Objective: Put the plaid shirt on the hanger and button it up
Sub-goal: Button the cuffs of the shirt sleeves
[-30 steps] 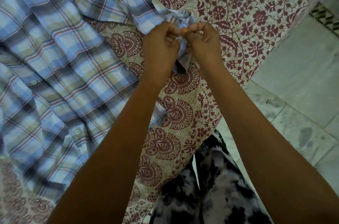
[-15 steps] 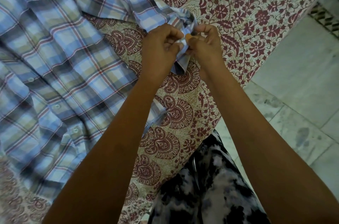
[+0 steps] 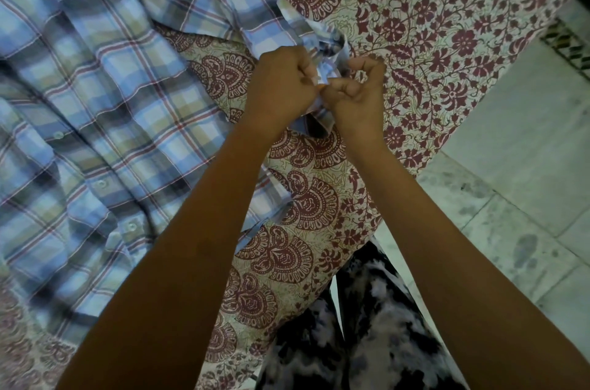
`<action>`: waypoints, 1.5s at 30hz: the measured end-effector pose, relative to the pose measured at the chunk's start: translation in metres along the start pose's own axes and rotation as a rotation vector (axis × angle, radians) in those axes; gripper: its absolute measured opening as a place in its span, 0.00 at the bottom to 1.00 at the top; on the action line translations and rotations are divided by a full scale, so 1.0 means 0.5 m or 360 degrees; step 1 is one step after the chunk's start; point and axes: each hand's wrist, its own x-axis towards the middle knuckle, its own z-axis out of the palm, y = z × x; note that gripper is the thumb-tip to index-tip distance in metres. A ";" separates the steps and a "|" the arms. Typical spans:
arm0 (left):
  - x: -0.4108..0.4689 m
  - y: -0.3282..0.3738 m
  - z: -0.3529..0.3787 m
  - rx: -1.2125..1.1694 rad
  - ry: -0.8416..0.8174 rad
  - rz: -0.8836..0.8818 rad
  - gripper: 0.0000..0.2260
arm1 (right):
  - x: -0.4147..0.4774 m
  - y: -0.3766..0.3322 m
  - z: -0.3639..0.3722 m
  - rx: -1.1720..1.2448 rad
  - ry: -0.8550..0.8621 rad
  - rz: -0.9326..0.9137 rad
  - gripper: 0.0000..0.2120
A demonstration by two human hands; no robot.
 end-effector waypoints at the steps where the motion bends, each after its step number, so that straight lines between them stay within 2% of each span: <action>1: 0.003 -0.001 -0.001 0.0011 -0.0025 0.0026 0.07 | 0.000 -0.003 -0.002 0.0079 0.0005 0.0040 0.20; 7: 0.007 -0.005 -0.002 -0.0071 -0.0104 0.0022 0.04 | 0.007 -0.007 -0.006 0.0087 -0.0043 0.0118 0.18; 10: 0.005 0.000 -0.010 -0.0458 -0.0226 -0.0210 0.06 | 0.006 -0.013 -0.018 0.0153 -0.0144 0.0136 0.17; 13: 0.006 0.001 -0.017 -0.0896 -0.0396 -0.0440 0.10 | 0.013 -0.012 -0.028 0.0379 -0.0202 0.0423 0.12; 16: 0.003 -0.003 -0.013 -0.0939 -0.0421 -0.0352 0.10 | 0.020 -0.010 -0.027 0.0722 -0.0265 0.0738 0.08; 18: 0.003 -0.010 -0.010 -0.0829 -0.0331 -0.0206 0.09 | 0.018 -0.011 -0.025 0.0876 -0.0258 0.0811 0.05; 20: 0.003 -0.014 -0.007 -0.0689 -0.0273 -0.0103 0.09 | 0.010 -0.016 -0.026 0.0783 -0.0283 0.0741 0.03; 23: 0.005 -0.013 -0.006 -0.0586 -0.0231 -0.0083 0.06 | 0.002 -0.021 -0.027 0.0282 -0.0325 0.0451 0.05; 25: 0.009 -0.012 -0.010 -0.0544 -0.0264 -0.0098 0.07 | 0.002 -0.021 -0.027 0.0045 -0.0284 0.0242 0.07; 27: 0.016 -0.008 -0.020 -0.0443 -0.0372 -0.0113 0.08 | 0.004 -0.012 -0.031 -0.0298 -0.0232 -0.0093 0.07; 29: 0.023 -0.001 -0.027 -0.0376 -0.0506 -0.0172 0.08 | 0.005 -0.001 -0.037 -0.0744 -0.0166 -0.0474 0.04; 31: 0.026 0.007 -0.028 -0.0426 -0.0604 -0.0290 0.09 | 0.004 0.007 -0.041 -0.1069 -0.0089 -0.0710 0.06; 33: 0.027 0.011 -0.032 -0.0521 -0.0670 -0.0416 0.09 | 0.004 0.011 -0.041 -0.1107 -0.0046 -0.0726 0.08; 35: 0.027 0.011 -0.036 -0.0655 -0.0703 -0.0512 0.07 | 0.000 0.003 -0.036 -0.0829 -0.0084 -0.0483 0.03; 38: 0.021 0.010 -0.028 -0.0768 -0.0525 -0.0450 0.05 | -0.001 -0.017 -0.035 -0.0191 -0.0195 -0.0021 0.09; 41: 0.003 0.004 -0.008 -0.0716 -0.0030 -0.0261 0.06 | 0.003 -0.041 -0.036 0.0295 -0.0236 0.0427 0.09; 43: -0.014 -0.006 0.006 -0.0649 0.0403 -0.0302 0.05 | 0.009 -0.048 -0.041 0.0523 -0.0155 0.0600 0.10; 44: -0.025 -0.008 0.012 -0.0665 0.0546 -0.0375 0.04 | 0.012 -0.050 -0.044 0.0573 -0.0115 0.0636 0.09; 45: -0.035 -0.008 0.017 -0.0736 0.0580 -0.0478 0.05 | 0.015 -0.049 -0.046 0.0586 -0.0090 0.0652 0.09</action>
